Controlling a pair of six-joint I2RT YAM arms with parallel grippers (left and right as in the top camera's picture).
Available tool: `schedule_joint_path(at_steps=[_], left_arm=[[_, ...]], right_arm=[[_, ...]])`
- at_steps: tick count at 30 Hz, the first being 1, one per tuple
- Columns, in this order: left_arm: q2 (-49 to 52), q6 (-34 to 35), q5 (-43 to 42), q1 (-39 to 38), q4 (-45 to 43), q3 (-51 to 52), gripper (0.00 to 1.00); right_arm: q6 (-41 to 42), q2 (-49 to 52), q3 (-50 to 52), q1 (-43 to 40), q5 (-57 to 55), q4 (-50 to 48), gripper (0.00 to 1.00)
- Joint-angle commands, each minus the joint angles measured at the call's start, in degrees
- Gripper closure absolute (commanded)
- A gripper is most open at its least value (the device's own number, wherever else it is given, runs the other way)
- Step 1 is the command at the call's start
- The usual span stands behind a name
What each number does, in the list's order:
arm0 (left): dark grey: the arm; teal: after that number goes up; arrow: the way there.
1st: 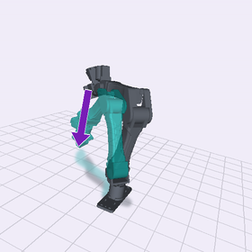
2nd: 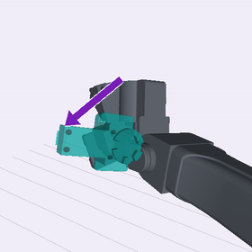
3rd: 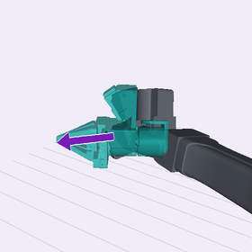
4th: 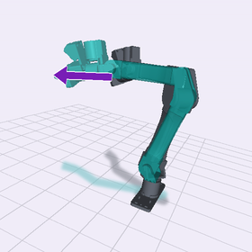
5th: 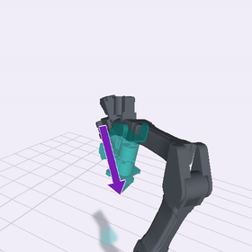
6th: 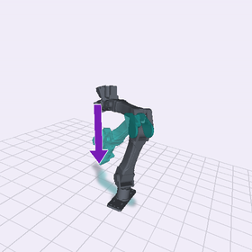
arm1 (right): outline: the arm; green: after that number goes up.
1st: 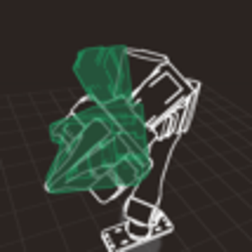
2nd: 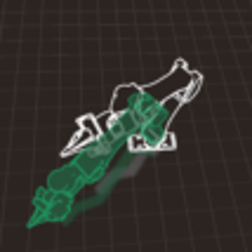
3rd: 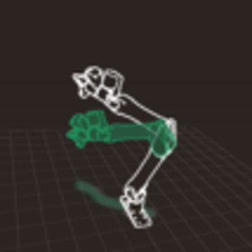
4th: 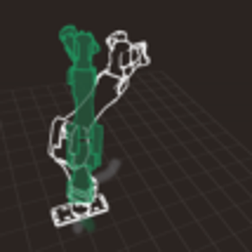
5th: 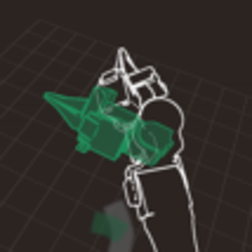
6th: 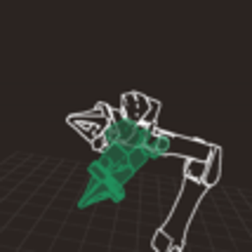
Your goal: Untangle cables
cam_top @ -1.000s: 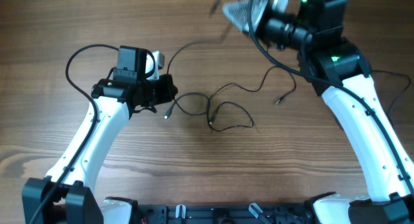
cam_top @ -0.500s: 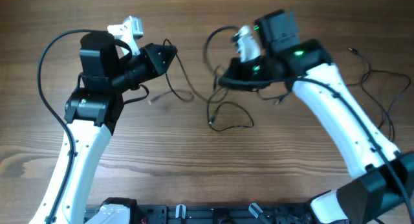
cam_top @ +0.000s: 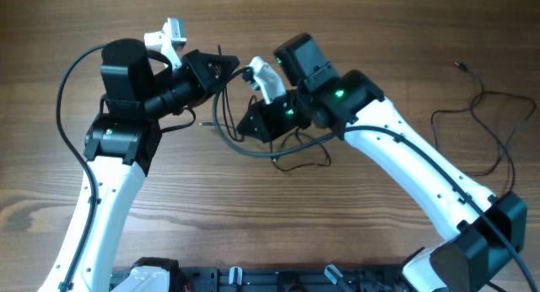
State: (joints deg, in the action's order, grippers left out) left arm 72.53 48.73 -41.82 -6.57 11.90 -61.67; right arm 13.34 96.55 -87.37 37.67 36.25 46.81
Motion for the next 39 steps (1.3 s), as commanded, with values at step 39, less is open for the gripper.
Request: schedule_joint_path(at_steps=[39], left_arm=[[-0.11,28.13,1.36,0.81,-0.37,-0.76,0.82]], right_arm=[[7.91,0.74,0.11,1.16,-0.9,-16.11,0.95]])
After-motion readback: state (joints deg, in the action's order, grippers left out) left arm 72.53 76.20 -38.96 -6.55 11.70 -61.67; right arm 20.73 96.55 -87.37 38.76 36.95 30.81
